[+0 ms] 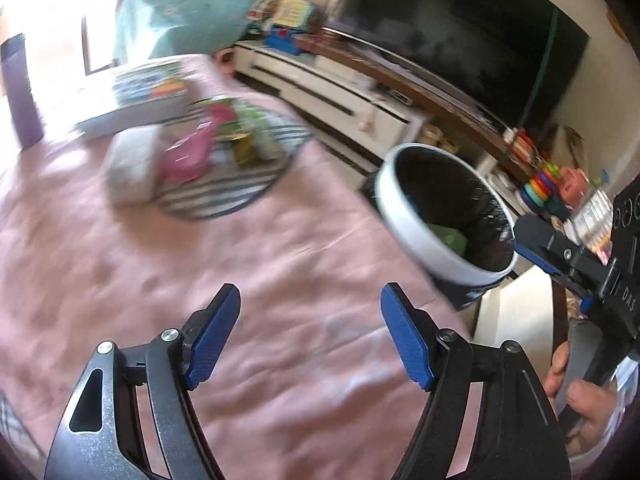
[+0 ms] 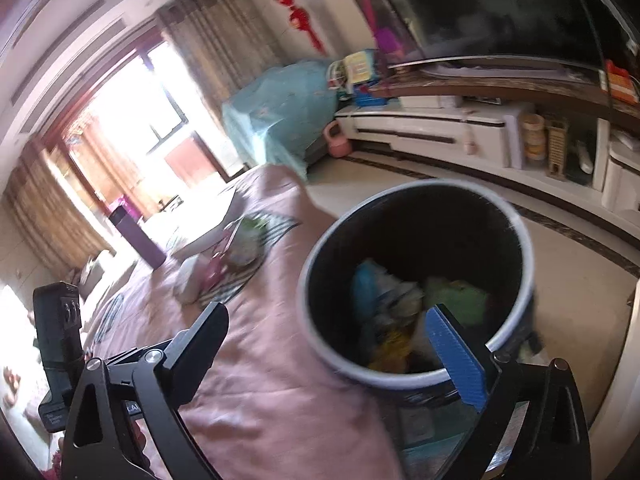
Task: Collect trash
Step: 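Move both tools back over the table toward the remaining trash, then grasp the white sponge with the left tool while the right tool grasps the pink brush, then carry the sponge with the left tool while the right tool carries the pink brush over the bin, then open both tools over the black bin to drop the sponge and brush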
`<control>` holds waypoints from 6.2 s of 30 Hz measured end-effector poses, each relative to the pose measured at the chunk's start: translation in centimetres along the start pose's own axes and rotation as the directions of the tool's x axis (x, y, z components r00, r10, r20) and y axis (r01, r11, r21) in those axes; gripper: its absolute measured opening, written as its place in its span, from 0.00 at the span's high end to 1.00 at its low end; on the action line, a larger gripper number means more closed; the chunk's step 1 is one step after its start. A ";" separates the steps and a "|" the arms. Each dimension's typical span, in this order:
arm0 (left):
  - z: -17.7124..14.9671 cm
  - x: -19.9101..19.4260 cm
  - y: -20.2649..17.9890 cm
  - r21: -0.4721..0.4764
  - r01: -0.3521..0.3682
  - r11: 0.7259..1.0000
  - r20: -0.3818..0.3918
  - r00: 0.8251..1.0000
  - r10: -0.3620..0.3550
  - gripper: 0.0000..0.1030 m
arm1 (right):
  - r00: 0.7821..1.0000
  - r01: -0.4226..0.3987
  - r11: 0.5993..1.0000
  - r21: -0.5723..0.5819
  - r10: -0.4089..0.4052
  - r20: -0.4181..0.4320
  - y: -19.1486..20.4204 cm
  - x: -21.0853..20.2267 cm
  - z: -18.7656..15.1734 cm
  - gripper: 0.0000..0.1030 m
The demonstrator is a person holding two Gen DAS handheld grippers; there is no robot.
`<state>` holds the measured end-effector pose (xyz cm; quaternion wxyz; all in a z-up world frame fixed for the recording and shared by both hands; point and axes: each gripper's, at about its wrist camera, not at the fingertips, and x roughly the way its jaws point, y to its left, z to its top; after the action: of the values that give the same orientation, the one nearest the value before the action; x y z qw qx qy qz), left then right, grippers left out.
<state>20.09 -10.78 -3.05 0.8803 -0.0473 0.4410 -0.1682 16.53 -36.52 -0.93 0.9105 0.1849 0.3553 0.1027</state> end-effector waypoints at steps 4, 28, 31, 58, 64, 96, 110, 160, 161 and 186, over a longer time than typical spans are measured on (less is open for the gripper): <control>-1.5 -1.7 3.6 -0.058 -0.036 0.998 0.010 0.999 0.036 0.27 | 0.997 -0.032 0.999 -0.002 0.032 -0.064 2.5 1.8 -1.6 0.03; 5.9 3.1 12.5 -0.092 -0.216 0.972 0.001 0.976 0.217 0.24 | 0.982 -0.086 0.996 0.013 0.087 -0.166 8.3 8.5 -2.5 0.03; 7.2 4.7 13.0 -0.090 -0.214 0.973 0.008 0.976 0.215 0.24 | 0.983 -0.086 0.996 0.006 0.086 -0.164 8.5 9.0 -2.1 0.03; -2.7 -3.7 19.3 -0.251 -0.099 0.963 0.042 0.993 0.113 0.60 | 0.972 -0.078 0.997 0.005 0.077 -0.221 16.3 23.2 1.4 0.42; -3.1 -3.9 19.0 -0.245 -0.102 0.964 0.050 0.992 0.118 0.60 | 0.978 -0.072 0.997 -0.021 0.067 -0.199 16.3 23.2 1.3 0.81; -4.9 -4.9 3.4 0.046 -0.026 0.999 0.063 0.998 0.023 0.60 | 0.990 -0.123 0.991 -0.055 0.119 -0.077 7.6 2.3 -6.2 0.87; -3.9 -4.2 -1.5 0.136 -0.021 0.990 0.070 0.997 0.011 0.60 | 0.997 -0.081 0.996 -0.043 0.081 0.008 4.4 -1.5 -5.4 0.87; 2.7 0.1 -13.4 0.309 0.039 0.950 0.086 0.994 -0.069 0.60 | 0.991 0.075 0.994 0.075 -0.083 0.102 -5.2 -4.2 -0.4 0.87; 2.9 0.3 -13.6 0.311 0.038 0.950 0.086 0.994 -0.067 0.60 | 0.991 0.076 0.994 0.076 -0.084 0.100 -5.3 -4.1 -0.4 0.87; 5.2 5.3 -14.3 0.284 0.073 0.956 -0.003 0.997 -0.075 0.43 | 0.992 0.125 0.987 0.100 -0.124 -0.019 -7.1 -0.5 1.6 0.75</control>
<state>23.47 -26.30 -0.62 0.8728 0.0623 0.4068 -0.2622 17.62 -43.53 -2.45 0.9023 0.2077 0.3767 0.0286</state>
